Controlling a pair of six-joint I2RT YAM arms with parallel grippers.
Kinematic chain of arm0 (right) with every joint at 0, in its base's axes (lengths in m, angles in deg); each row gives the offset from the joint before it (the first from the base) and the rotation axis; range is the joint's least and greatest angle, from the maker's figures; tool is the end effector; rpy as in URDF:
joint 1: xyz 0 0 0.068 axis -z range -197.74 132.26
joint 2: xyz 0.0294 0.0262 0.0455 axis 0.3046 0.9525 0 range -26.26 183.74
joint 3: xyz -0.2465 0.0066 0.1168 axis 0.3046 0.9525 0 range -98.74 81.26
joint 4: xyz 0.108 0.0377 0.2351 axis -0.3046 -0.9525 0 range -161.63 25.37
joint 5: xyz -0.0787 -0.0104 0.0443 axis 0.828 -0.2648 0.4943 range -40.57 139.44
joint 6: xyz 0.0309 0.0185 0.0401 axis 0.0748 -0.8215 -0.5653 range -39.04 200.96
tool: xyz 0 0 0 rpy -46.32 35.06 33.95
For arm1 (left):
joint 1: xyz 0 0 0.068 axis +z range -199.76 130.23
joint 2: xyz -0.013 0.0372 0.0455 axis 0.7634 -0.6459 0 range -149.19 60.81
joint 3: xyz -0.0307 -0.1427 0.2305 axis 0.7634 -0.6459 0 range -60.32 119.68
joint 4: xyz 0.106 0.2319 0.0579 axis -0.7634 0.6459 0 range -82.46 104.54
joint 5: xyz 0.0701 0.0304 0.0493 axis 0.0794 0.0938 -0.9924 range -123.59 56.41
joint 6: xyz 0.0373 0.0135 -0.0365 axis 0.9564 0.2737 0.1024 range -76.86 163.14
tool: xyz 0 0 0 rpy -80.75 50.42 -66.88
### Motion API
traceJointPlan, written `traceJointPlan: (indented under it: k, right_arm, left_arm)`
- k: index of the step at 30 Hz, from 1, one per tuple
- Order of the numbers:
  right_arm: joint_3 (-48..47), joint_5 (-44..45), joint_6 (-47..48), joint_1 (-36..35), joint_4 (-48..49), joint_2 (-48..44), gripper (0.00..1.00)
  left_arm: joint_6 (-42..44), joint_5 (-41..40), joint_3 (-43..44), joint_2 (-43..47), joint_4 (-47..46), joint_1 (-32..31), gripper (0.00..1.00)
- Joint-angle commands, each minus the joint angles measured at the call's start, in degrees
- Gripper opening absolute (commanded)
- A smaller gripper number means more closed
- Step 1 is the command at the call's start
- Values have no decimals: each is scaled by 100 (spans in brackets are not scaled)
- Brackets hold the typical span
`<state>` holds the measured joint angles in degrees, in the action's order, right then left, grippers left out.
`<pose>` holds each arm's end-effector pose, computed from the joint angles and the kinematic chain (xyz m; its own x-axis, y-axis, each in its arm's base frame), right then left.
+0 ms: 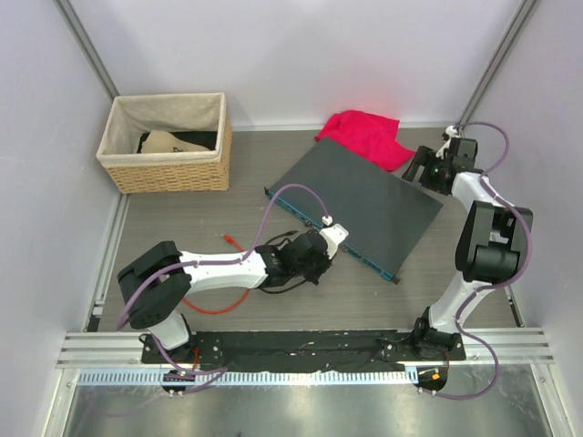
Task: Insert the plug into the switch port
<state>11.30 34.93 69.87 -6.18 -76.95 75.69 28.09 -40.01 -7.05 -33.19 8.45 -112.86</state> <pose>0.3857 -0.0697 0.2172 -0.6681 0.3266 -0.6685 0.1496 0.9391 0.3093 0.1598 -0.3058 0.1898 -0.5105 0.4361 -0.7411 0.7413 0.6599 -0.1224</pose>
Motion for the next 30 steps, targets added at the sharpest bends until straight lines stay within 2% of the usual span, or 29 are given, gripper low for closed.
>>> traceJointPlan:
  k: [1, 8, 16, 24, 30]
  right_arm:
    - [-475, 36, 160, 119, -446, 377, 89]
    - [-748, -553, 336, 119, -1281, 800, 89]
    - [69, -1467, 511, -90, -1625, 274, 88]
    - [1298, -1406, -15, -364, -809, -544, 88]
    - [1800, -1406, -235, -487, -97, -1115, 87]
  left_arm:
    - [-16, -53, -54, 206, -372, 7, 0]
    - [55, -44, -151, 215, -530, 7, 0]
    - [55, -18, -370, 294, -767, 7, 0]
    - [-86, -141, -652, 496, -943, 7, 0]
    - [-77, -167, -801, 540, -970, -2, 0]
